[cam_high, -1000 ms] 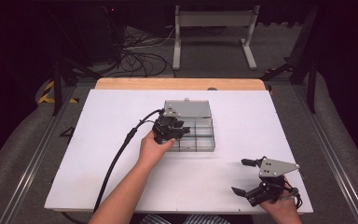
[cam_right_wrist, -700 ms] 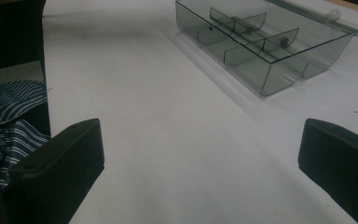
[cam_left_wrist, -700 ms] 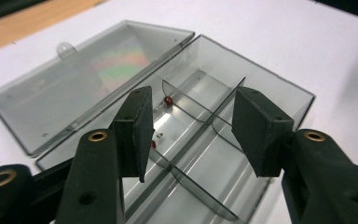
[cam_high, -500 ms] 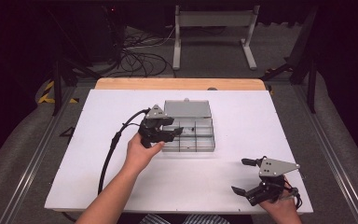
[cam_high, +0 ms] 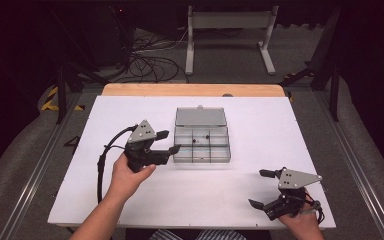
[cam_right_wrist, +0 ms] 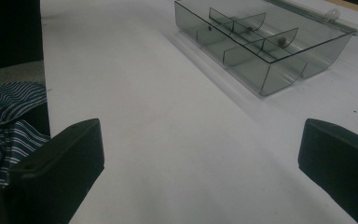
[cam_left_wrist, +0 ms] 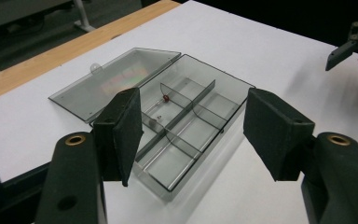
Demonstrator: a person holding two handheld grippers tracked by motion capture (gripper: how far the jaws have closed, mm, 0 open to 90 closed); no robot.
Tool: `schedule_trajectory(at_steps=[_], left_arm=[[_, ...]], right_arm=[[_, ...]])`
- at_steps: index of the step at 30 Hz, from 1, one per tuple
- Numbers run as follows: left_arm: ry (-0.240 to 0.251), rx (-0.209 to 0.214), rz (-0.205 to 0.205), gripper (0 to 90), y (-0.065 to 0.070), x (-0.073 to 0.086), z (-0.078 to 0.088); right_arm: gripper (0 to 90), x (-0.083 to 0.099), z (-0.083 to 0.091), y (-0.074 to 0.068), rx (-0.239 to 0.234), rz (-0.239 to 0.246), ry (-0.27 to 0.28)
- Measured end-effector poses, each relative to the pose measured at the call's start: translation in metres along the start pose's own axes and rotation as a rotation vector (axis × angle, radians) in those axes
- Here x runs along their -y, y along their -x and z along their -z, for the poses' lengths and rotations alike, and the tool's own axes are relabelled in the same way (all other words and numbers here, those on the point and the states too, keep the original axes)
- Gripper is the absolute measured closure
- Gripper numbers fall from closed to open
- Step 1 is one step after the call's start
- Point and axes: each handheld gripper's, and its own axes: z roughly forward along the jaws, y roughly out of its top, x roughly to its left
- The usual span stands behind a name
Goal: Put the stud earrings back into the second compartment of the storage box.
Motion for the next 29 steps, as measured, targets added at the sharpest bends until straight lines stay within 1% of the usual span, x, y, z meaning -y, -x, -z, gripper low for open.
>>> schedule_trajectory(at_steps=[2,6,9,14,16,18,24,26,28,29], left_arm=[[0.007,0.007,0.001,35.4,0.002,0.004,0.005],[0.005,0.004,-0.009,33.2,0.007,0.015,0.015],[0.007,-0.007,-0.003,31.7,0.009,0.026,0.021],[0.021,-0.018,0.016,30.9,0.01,0.05,0.031],[0.018,-0.039,0.014,31.1,0.011,0.06,0.035],[0.029,-0.055,0.011,32.6,0.014,0.07,0.04],[0.055,-0.057,-0.004,32.6,0.016,0.099,0.053],[0.073,-0.055,0.003,32.6,0.014,0.109,0.057],[0.074,-0.061,-0.002,32.6,0.013,0.117,0.06],[0.08,-0.056,0.005,32.7,0.012,0.119,0.062]], right_arm=[[0.8,-0.001,0.0,-0.001,0.0,0.003,0.001],[0.8,-0.001,0.001,-0.001,0.004,0.001,0.009],[0.8,0.0,0.002,0.0,0.005,-0.004,0.011],[0.8,-0.001,0.002,-0.001,0.006,-0.007,0.013],[0.7,-0.001,0.002,-0.001,0.004,-0.008,0.013],[0.7,-0.001,0.001,-0.001,0.004,-0.01,0.014],[0.6,-0.001,0.001,-0.002,0.004,-0.013,0.012],[0.6,-0.001,0.001,-0.002,0.006,-0.013,0.013],[0.6,-0.001,0.001,-0.002,0.008,-0.013,0.012],[0.6,-0.001,0.002,-0.002,0.008,-0.014,0.013]])
